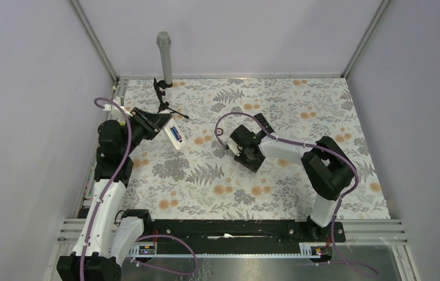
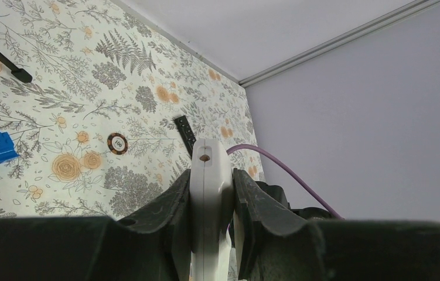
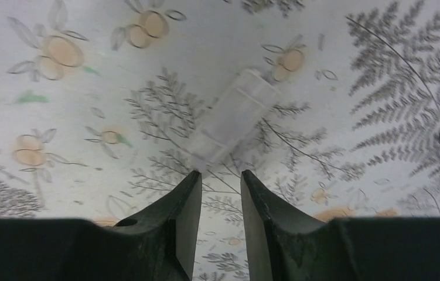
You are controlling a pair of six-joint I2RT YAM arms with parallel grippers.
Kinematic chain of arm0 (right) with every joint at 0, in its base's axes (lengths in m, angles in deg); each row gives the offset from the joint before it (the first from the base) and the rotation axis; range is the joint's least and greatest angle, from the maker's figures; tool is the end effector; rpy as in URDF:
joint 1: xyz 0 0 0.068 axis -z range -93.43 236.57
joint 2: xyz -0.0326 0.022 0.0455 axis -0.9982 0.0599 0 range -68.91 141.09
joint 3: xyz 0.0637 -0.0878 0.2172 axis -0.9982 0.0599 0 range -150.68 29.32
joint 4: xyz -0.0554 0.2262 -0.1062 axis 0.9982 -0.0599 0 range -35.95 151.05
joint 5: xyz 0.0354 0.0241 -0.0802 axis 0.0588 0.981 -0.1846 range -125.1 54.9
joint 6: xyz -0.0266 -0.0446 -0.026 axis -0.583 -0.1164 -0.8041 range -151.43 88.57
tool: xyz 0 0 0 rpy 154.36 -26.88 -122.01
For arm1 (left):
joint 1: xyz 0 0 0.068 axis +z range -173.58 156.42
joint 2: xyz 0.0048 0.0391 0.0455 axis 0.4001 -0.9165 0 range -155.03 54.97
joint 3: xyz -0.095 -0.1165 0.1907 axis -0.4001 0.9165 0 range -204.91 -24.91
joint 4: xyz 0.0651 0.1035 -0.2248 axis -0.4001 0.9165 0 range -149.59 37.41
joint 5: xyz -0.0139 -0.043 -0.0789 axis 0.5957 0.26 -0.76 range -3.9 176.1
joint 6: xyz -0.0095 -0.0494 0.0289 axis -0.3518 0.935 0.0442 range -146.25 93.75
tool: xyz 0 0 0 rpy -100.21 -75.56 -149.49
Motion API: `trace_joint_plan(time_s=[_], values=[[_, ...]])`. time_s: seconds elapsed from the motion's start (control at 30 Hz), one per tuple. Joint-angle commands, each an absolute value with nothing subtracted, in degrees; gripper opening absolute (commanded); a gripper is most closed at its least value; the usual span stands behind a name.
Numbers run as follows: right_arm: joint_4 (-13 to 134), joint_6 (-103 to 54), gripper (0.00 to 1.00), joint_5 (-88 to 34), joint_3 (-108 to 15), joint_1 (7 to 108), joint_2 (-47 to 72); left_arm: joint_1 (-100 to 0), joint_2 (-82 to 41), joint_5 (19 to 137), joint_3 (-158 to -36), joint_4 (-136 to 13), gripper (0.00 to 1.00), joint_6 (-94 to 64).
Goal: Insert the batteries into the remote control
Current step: Adjust the battery cover at the center of the board.
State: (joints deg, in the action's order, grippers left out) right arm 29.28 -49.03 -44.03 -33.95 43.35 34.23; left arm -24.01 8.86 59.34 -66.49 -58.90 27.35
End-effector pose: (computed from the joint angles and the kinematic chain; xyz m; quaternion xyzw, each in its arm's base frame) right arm 0.2458 0.2220 0.1237 -0.4875 0.8551 -0.0396 0.1722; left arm 0.2122 -0.0202 0.3122 -0.1820 0.7123 -0.4502 0.5067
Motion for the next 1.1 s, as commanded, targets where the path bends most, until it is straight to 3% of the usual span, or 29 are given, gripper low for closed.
trace_joint_plan(time_s=[0.0,1.07], values=[[30.6,-48.8,0.38,-35.3,-34.2,42.3,31.5,-23.7,9.8,58.4,-65.9,-63.4,0.00,28.4],[39.0,-57.6,0.36,-34.8,-29.0,42.3,29.9,-22.3,9.7,57.6,-65.4,-64.6,0.00,30.1]])
